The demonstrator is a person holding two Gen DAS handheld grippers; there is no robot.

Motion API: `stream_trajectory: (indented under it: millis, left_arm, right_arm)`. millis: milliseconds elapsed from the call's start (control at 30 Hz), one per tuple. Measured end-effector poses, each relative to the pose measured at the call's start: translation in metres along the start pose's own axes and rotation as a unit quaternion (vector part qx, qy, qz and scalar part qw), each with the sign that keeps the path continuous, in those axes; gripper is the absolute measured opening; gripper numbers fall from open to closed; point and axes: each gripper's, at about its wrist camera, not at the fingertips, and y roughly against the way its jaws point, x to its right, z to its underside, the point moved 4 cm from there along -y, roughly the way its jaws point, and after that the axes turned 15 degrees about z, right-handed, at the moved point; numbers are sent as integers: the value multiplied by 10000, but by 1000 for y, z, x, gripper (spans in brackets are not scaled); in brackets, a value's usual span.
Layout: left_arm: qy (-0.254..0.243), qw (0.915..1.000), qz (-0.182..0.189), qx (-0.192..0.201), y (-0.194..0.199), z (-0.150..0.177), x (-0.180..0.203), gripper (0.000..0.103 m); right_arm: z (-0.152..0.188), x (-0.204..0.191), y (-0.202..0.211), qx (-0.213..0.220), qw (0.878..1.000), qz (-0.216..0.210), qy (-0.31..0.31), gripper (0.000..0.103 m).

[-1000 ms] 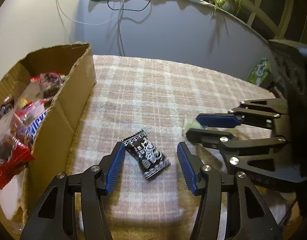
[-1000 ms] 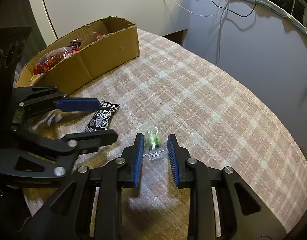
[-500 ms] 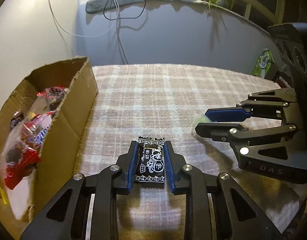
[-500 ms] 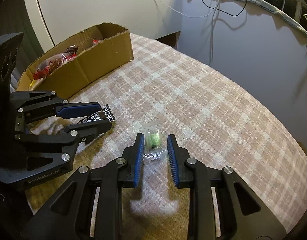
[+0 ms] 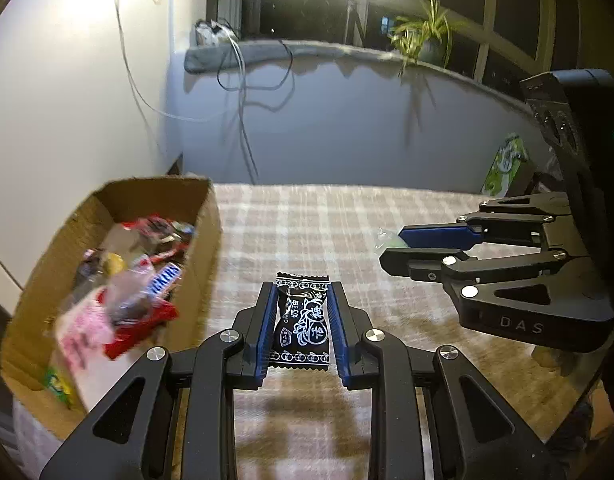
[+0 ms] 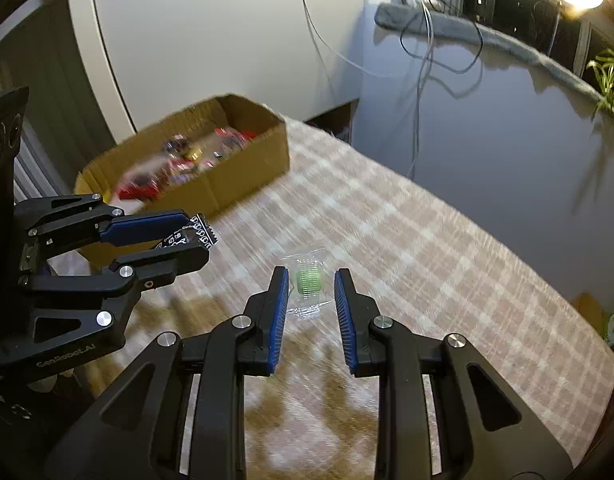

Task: Organize snacks
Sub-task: 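Carry both packs into the cardboard box and open both grippers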

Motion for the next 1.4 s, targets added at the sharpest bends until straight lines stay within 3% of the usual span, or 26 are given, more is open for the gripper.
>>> stream_trajectory:
  millis: [467,1000,1400]
  left_arm:
    - [28,9982,-168,573,63,-8,-31,24]
    - [310,9947,-508,841,100,-1,-98,24]
    - [549,9921,-687,895,110,5,-139,24]
  right_arm:
    - [-45,-51,24,336,9993,-69,153,25]
    - [-105,-121,-11,410,9980,-360,317,25]
    - [-126,-157,-44,274,9970,-536,488,25]
